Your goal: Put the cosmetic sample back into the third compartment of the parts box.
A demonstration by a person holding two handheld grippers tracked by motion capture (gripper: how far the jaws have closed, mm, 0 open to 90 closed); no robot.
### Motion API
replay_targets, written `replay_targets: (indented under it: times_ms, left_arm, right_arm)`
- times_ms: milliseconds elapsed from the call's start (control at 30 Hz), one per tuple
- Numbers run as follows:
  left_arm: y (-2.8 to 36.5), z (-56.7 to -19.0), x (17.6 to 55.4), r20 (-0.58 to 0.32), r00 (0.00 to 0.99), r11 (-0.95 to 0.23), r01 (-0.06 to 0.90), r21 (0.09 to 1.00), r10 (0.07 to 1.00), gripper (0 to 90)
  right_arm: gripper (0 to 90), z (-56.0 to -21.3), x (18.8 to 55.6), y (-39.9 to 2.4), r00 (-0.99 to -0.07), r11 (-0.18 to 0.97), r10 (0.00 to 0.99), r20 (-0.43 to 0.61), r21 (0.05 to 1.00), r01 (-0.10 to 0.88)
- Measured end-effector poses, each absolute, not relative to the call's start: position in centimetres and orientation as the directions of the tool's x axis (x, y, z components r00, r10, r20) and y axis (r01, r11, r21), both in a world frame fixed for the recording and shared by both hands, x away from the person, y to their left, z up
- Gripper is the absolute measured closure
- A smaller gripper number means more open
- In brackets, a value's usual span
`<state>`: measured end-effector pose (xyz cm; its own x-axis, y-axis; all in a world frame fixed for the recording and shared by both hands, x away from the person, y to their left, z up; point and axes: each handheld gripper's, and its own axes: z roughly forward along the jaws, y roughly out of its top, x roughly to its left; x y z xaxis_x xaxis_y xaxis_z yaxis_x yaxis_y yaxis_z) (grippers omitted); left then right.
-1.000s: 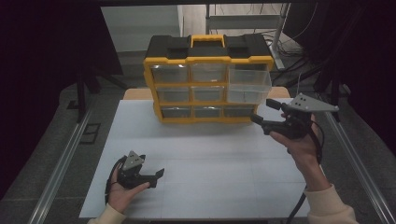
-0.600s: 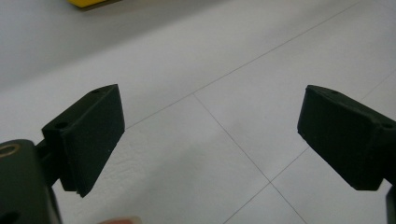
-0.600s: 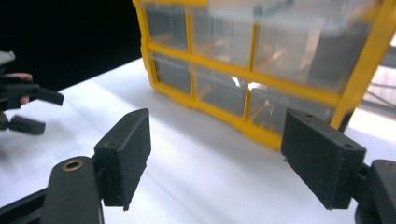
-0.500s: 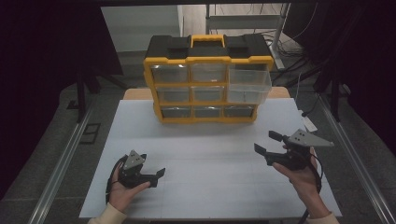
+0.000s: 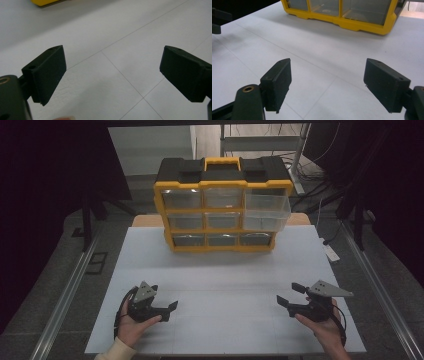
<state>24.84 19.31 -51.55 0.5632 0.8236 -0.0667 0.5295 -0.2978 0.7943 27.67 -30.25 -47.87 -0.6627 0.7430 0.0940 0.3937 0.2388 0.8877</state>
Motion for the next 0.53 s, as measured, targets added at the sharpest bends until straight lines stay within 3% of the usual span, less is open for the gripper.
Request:
replay_targets:
  times_ms: [533]
  left_arm:
    - [19.03,-51.59,24.99,-0.062,0.57,-0.307,0.528,0.792,0.82,7.5]
  right_arm:
    - [21.5,-48.84,27.96,-30.8,-0.659,0.249,0.746,0.096,0.878,0.409]
